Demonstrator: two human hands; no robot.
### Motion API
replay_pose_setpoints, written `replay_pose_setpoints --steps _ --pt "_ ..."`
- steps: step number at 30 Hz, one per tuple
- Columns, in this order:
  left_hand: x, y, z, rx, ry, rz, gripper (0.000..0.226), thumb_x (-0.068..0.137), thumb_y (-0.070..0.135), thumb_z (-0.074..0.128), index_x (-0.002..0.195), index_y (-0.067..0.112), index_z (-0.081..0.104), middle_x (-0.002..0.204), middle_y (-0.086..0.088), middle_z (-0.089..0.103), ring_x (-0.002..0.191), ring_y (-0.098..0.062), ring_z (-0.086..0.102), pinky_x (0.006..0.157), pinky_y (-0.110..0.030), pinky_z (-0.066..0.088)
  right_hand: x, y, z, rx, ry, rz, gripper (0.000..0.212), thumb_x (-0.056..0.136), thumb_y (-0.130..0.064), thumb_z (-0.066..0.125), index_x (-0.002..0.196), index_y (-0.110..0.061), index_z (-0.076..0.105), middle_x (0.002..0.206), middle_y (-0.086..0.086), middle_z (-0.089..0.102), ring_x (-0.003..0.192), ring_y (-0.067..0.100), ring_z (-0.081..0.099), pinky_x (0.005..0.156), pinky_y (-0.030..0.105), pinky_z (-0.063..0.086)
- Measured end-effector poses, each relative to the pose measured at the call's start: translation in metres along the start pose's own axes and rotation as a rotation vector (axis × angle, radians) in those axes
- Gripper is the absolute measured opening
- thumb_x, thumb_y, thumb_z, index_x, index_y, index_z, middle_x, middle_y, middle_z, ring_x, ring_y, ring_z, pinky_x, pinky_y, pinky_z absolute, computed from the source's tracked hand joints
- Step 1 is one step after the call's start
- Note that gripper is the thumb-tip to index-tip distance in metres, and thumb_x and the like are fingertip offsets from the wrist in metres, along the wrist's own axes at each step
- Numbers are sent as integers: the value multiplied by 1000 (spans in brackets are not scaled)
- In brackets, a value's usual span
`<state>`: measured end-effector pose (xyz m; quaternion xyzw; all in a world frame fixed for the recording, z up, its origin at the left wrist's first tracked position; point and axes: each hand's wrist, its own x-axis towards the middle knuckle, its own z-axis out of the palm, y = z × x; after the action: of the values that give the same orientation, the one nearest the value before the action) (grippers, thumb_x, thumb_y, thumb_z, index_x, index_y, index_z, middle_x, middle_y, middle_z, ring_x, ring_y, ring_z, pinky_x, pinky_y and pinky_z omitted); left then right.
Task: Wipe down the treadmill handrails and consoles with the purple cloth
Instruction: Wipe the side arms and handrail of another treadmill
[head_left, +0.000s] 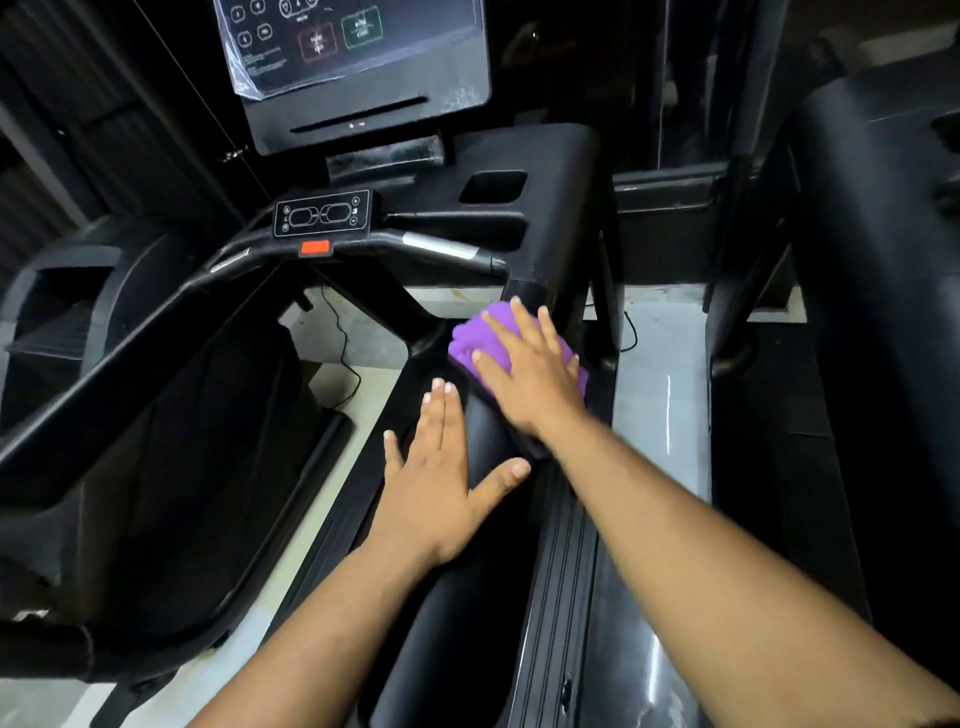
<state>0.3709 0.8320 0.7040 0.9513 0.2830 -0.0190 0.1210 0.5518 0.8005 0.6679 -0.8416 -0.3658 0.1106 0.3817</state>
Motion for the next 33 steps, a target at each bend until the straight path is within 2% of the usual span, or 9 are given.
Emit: replay_pose_setpoints --steps 3,7,10,12,15,23,28,30,33 --pt "21 4 2 -14 -13 8 133 57 105 -8 161 22 -22 166 9 -30 153 -5 -26 126 -56 -8 11 -4 -5 -60 -3 39 64 101 -62 39 159 -42 23 170 -18 -6 157 15 -15 117 74 10" --pt "26 3 4 -105 -15 5 138 56 108 4 161 22 -20 165 10 -30 150 -1 -27 127 -51 -9 -39 2 13 -27 -53 -70 66 102 -58 39 161 -43 13 168 -23 -13 154 10 -24 120 68 -3" --pt "26 3 3 -51 -26 8 134 57 107 2 161 25 -20 166 10 -28 153 -4 -24 126 -51 -7 -8 18 1 8 -35 -132 62 101 -61 42 158 -46 23 169 -22 -6 156 11 -16 119 72 3" --pt "28 4 3 -21 -30 11 131 60 106 1 161 25 -19 167 9 -27 154 -5 -22 126 -53 -6 33 22 -11 9 -6 -92 60 101 -61 44 157 -42 32 171 -18 2 157 14 -9 117 74 10" --pt "26 5 4 8 -13 4 129 63 104 2 162 24 -16 168 8 -26 155 -6 -21 125 -53 -6 61 20 -18 -17 15 -25 62 100 -61 44 157 -41 32 171 -16 3 157 16 -7 115 74 15" --pt "23 6 3 -35 9 41 136 56 106 -4 162 21 -16 169 7 -23 156 -7 -20 127 -57 -2 -26 25 13 128 52 -91 76 88 -72 30 159 -47 20 170 -20 -2 157 12 -14 123 64 10" --pt "24 4 2 -69 2 41 129 64 102 5 162 21 -18 169 7 -25 155 -7 -22 127 -58 -2 -29 23 11 117 25 -83 64 103 -50 47 160 -45 18 170 -21 -5 156 12 -16 125 60 8" --pt "25 4 1 -76 -20 33 126 67 99 9 161 22 -20 168 8 -26 154 -6 -24 127 -58 -4 -24 21 11 99 36 -81 64 101 -54 43 159 -46 19 170 -20 -4 157 14 -16 124 62 9" --pt "31 2 2 10 -28 52 126 65 103 1 160 22 -23 165 9 -32 152 -5 -28 126 -57 -8 -4 24 5 51 40 -105 66 95 -63 34 158 -46 23 170 -20 -4 157 14 -14 122 65 12"
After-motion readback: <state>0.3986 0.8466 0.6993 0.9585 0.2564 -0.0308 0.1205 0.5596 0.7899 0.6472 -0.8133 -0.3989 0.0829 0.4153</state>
